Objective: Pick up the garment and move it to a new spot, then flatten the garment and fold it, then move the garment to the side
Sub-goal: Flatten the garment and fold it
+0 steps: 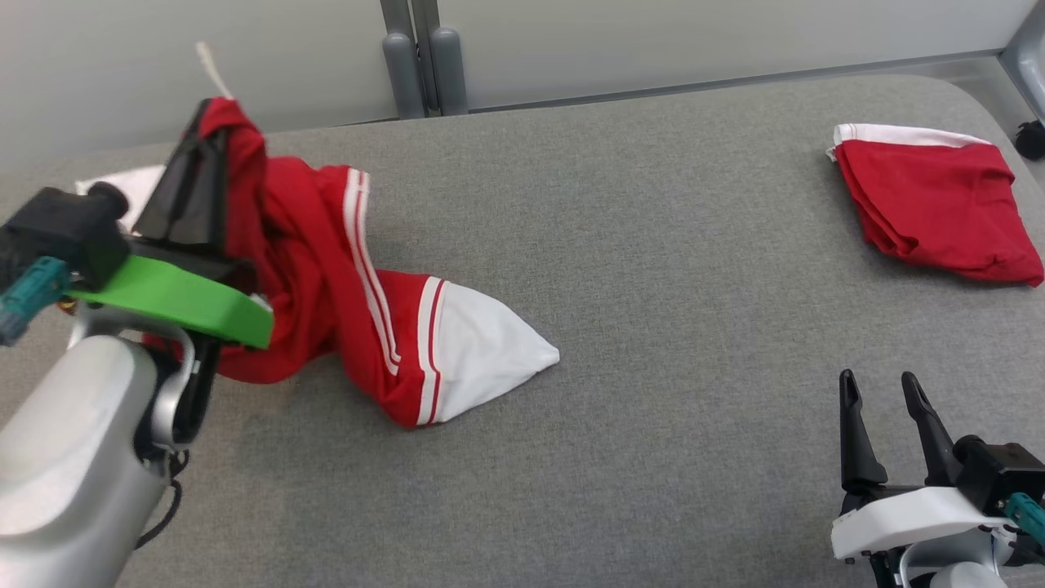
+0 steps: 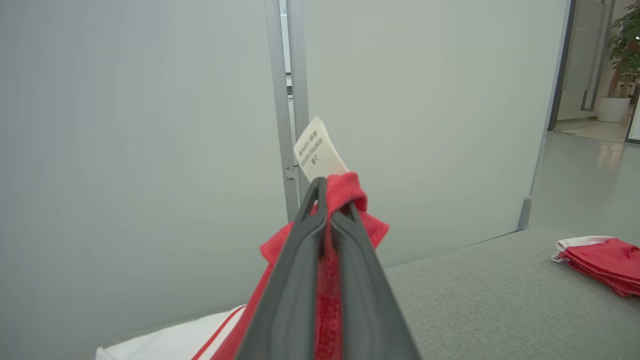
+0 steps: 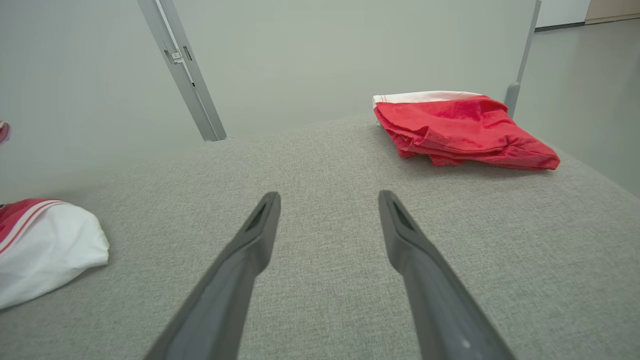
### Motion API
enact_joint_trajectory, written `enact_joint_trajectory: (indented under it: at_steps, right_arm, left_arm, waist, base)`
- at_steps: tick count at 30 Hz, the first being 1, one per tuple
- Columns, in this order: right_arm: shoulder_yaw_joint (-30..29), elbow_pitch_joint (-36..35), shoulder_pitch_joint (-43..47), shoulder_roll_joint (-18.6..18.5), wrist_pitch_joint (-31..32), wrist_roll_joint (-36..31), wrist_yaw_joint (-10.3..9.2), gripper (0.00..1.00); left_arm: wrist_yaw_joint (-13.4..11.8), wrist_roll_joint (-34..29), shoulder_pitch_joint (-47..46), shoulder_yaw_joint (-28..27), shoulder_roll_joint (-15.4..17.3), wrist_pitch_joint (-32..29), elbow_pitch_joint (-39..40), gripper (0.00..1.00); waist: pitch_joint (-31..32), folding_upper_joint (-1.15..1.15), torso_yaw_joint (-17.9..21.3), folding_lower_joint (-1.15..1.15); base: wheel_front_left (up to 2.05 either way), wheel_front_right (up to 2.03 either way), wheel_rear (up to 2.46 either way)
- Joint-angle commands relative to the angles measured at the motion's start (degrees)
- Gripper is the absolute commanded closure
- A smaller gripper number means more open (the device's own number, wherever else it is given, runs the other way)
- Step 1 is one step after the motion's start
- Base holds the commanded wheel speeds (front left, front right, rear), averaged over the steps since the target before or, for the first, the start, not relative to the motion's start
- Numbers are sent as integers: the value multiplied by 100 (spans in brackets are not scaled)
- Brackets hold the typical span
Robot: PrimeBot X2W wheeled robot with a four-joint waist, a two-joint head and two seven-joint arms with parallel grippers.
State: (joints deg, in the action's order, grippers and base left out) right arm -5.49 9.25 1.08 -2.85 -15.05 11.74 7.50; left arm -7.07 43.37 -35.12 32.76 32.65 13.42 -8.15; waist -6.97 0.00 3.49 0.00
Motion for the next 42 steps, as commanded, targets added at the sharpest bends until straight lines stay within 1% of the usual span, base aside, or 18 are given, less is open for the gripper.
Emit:
enact_joint_trajectory:
  at_steps: [1,6,8,10,14,16,18,21,24,26,29,30,31,34,36,38,40,42]
  right_arm:
    - [-18,19,85,-8,-16,46,-2,0]
    - [-33,28,116,-9,-16,71,-2,0]
    - [-41,36,150,-10,-16,77,-2,0]
    - [-48,41,176,-10,-16,76,-2,0]
    - [-102,13,235,-11,-15,20,-2,0]
    - [-142,-7,273,-10,-16,-21,-2,0]
    - [-206,-24,331,-10,-16,-43,-2,0]
    - [-284,-34,412,-9,-16,-74,-2,0]
    - [-259,-41,451,-8,-16,-87,-2,0]
    - [-223,-30,411,-10,-16,-71,-2,0]
    - [-195,-33,329,-11,-16,-44,-2,0]
    - [-183,-39,309,-9,-16,-34,-1,0]
    - [-178,-39,308,-8,-16,-31,-2,0]
    - [-164,-35,292,-12,-16,-35,-2,0]
    - [-160,-46,297,-10,-16,-44,-2,0]
    - [-164,-52,310,-10,-16,-56,-2,0]
    - [-160,-53,301,-10,-16,-59,-2,0]
    - [-151,-56,284,-11,-16,-53,-2,0]
  left_arm:
    - [97,-155,-88,200,-104,-33,145,100]
    - [455,-341,119,943,-548,-117,472,100]
    - [586,-327,360,1296,-799,-141,422,100]
    - [787,-291,664,1731,-1027,-206,271,100]
    - [1058,-291,1317,2420,-1115,-368,-100,100]
    - [1106,-130,1586,2500,-1026,-359,-185,100]
    - [1001,185,1857,2256,-891,-250,-190,100]
    - [713,551,2119,1720,-555,-89,-75,100]
    - [432,711,2213,1193,-38,1,92,100]
    - [307,808,2248,923,259,17,192,100]
    - [85,784,2172,600,719,-16,287,100]
    - [-67,743,2081,422,919,-2,292,100]
    - [-137,727,2043,350,1017,-3,286,100]
    - [-490,632,1928,-17,1459,27,204,100]
    - [-649,531,1871,-224,1673,59,131,100]
    - [-734,423,1878,-335,1817,86,82,100]
    - [-816,348,1983,-374,1870,122,53,100]
    - [-806,240,2165,-301,1800,138,96,100]
  waist:
    - [80,0,-13,0]
    - [139,0,-4,0]
    - [169,0,-1,0]
    - [180,0,7,0]
    - [196,0,-2,0]
    - [206,0,-38,0]
    - [233,0,-98,0]
    - [304,0,-220,0]
    - [343,0,-348,0]
    - [359,0,-385,0]
    - [347,0,-427,0]
    - [336,0,-442,0]
    - [334,0,-448,0]
    - [310,0,-455,0]
    - [286,0,-445,0]
    - [267,0,-422,0]
    - [238,0,-383,0]
    - [199,0,-332,0]
  base:
    - [0,0,0]
    - [0,0,0]
    - [0,0,0]
    - [0,0,0]
    - [0,0,0]
    - [0,0,0]
    - [0,0,0]
    - [0,0,0]
    - [0,0,0]
    - [0,0,0]
    - [0,0,0]
    - [0,0,0]
    - [0,0,0]
    - [0,0,0]
    - [0,0,0]
    - [0,0,0]
    - [0,0,0]
    - [0,0,0]
